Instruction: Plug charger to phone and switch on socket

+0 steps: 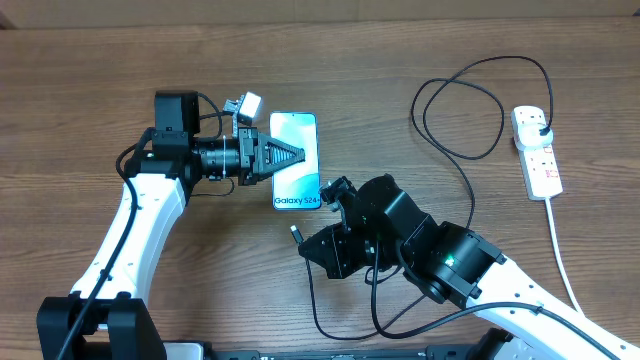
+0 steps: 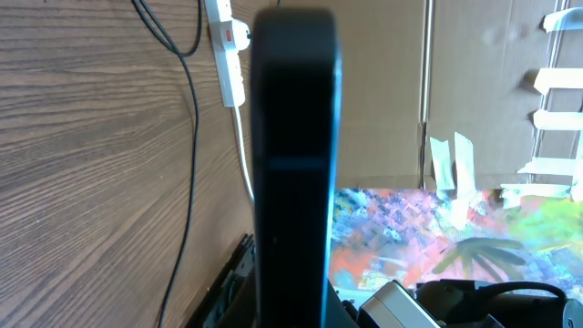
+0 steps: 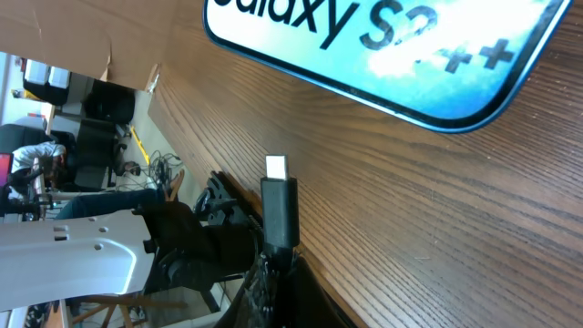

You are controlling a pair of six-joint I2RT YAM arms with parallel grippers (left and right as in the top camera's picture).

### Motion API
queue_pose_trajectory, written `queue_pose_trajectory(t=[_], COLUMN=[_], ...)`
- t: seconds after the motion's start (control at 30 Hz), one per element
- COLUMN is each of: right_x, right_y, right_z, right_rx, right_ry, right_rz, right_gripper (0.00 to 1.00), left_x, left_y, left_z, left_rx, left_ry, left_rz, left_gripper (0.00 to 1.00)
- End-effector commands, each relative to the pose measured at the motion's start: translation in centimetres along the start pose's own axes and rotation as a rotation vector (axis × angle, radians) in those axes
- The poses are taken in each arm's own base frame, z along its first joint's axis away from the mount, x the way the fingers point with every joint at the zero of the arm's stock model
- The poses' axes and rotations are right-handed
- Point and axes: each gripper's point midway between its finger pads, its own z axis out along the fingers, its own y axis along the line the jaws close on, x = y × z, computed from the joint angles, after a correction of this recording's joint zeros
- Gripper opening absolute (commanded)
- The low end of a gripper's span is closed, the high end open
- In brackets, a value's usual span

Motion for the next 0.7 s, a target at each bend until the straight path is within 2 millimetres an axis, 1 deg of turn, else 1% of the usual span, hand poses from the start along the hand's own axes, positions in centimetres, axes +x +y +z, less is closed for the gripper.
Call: queue_pose_trajectory(t=[0.0,0.4,0.57,0.67], right_x=[0.05,0.06,0.04,0.05], right_y=[0.49,0.49,0.50,0.49], right_z=[-0.14,-0.14,-0.14,-0.14], right_rx=[-0.017,-0.017,-0.017,-0.017], right_ry=[-0.001,-0.001,-0.001,0.000], right_rz=[-0.006,-0.005,0.046,0.046], right_gripper=[0.04,0.04,0.04,0.04], left_x=[0.58,0.55,0.51,0.44], left_y=[-1.31,-1.26,-1.26,-1.26], left_z=[0.05,0.06,0.06,0.06], left_rx=[0.046,0.044,0.043,0.042], left_ry=[0.027,0.025,0.024,0.022], left_rz=[0.041,0.045,0.048,0.053], left_gripper=[0.04,0.04,0.04,0.04])
